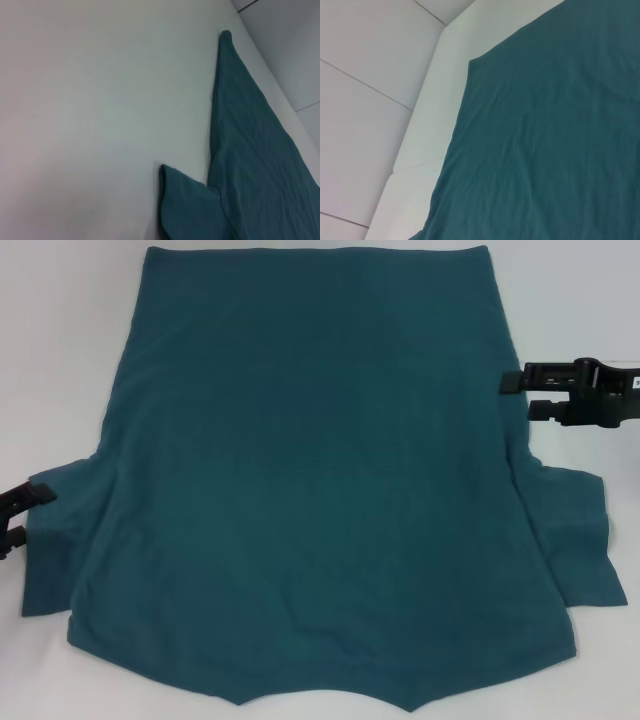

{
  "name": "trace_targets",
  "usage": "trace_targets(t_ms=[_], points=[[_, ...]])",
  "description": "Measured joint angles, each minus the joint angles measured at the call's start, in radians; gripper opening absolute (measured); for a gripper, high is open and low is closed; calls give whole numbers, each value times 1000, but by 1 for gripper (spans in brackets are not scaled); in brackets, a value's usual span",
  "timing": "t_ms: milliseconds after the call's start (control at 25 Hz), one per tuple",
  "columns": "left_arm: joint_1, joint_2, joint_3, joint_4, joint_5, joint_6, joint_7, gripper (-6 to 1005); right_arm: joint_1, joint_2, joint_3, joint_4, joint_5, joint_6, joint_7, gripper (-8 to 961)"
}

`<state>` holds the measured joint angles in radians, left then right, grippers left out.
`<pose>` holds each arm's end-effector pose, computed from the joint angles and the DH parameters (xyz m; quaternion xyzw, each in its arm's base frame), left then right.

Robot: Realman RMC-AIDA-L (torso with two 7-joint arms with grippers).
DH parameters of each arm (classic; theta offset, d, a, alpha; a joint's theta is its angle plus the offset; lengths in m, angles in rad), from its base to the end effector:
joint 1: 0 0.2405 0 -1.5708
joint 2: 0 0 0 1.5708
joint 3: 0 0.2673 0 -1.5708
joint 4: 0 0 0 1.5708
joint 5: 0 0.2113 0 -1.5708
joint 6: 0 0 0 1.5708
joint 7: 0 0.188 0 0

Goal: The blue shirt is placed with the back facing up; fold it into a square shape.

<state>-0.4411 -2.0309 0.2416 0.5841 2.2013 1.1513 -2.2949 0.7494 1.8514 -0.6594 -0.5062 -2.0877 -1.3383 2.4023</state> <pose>-0.4069 0.3607 0.0253 -0.5474 -0.7200 -0.3129 0.2897 0.2587 0.4496 0.0327 -0.7449 0.6096 0.2322 0.1400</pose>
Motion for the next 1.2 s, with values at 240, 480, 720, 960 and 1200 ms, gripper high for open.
trace_targets(t_ms=[240, 480, 720, 960, 1200], points=[[-3, 0, 17, -14, 0, -10, 2, 842, -2, 0, -2, 0, 0, 0, 0, 853], [-10, -1, 34, -19, 0, -10, 2, 843, -2, 0, -1, 0, 0, 1, 0, 852], [-13, -2, 49, -16, 1, -12, -19, 774, -6, 0, 1, 0, 0, 2, 0, 852], [-12, -2, 50, -5, 2, -7, -14, 614, -10, 0, 1, 0, 2, 2, 0, 852], [-10, -2, 70, 5, 2, -1, -1, 373, -12, 1, 1, 0, 2, 7, 0, 854]])
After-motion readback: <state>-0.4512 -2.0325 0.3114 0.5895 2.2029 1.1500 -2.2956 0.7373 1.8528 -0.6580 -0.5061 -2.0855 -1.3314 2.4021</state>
